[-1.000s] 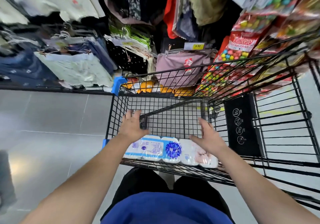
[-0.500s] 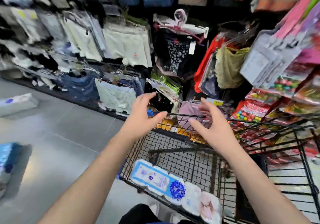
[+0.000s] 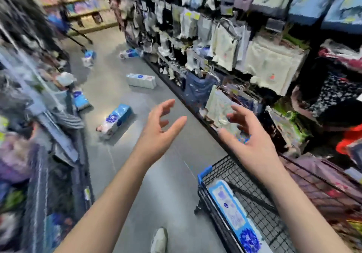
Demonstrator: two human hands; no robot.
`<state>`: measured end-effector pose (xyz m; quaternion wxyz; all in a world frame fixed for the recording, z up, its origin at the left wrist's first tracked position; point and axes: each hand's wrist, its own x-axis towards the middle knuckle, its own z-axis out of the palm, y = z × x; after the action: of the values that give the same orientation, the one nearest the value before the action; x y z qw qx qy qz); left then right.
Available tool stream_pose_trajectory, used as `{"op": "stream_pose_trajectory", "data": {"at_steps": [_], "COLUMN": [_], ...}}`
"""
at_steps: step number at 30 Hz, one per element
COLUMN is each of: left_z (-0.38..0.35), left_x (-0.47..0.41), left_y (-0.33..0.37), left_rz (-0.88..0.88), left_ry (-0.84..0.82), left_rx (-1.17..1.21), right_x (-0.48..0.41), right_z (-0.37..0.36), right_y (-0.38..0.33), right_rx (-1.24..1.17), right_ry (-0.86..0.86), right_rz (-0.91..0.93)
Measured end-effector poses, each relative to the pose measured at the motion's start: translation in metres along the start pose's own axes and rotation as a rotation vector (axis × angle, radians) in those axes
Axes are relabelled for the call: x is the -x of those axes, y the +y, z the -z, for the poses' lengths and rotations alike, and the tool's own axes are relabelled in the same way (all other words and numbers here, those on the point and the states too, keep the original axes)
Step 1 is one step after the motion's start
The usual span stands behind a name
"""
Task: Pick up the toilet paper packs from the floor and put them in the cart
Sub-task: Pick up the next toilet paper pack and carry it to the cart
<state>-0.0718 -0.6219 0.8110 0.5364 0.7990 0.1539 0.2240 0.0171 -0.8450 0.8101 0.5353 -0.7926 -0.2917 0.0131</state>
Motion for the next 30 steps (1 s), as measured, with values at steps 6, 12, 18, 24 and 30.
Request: {"op": "stream_pose_trajectory", "data": {"at_steps": [6, 12, 18, 24, 30], "left_z": [0.108, 0.208, 0.284, 0.327, 0.352], "left_x": [0.001, -0.023, -0.061, -0.103, -0.161], "left_y": [-0.029, -0.072, -0.101, -0.115, -0.137], "left_rz": [0.03, 0.06, 0.031, 0.016, 0.024], "left_ry": [0.183, 0.328, 0.373, 0.373, 0.424], "left_rx": [0.036, 0.055, 0.037, 0.043, 0.014], "right_x": [-0.043, -0.094, -0.142, -0.191, -0.266], "right_z": [-0.09, -0.181, -0.253, -0.303, -0.355], "right_y": [-0.048, -0.088, -0.121, -0.128, -0.121], "right_rx": [-0.05, -0.059, -0.058, -0.059, -0.124], "right_ry": [-0.138, -0.188, -0.222, -0.248, -0.302], "right_rz": [0.094, 0.144, 0.156, 0.161, 0.186]}}
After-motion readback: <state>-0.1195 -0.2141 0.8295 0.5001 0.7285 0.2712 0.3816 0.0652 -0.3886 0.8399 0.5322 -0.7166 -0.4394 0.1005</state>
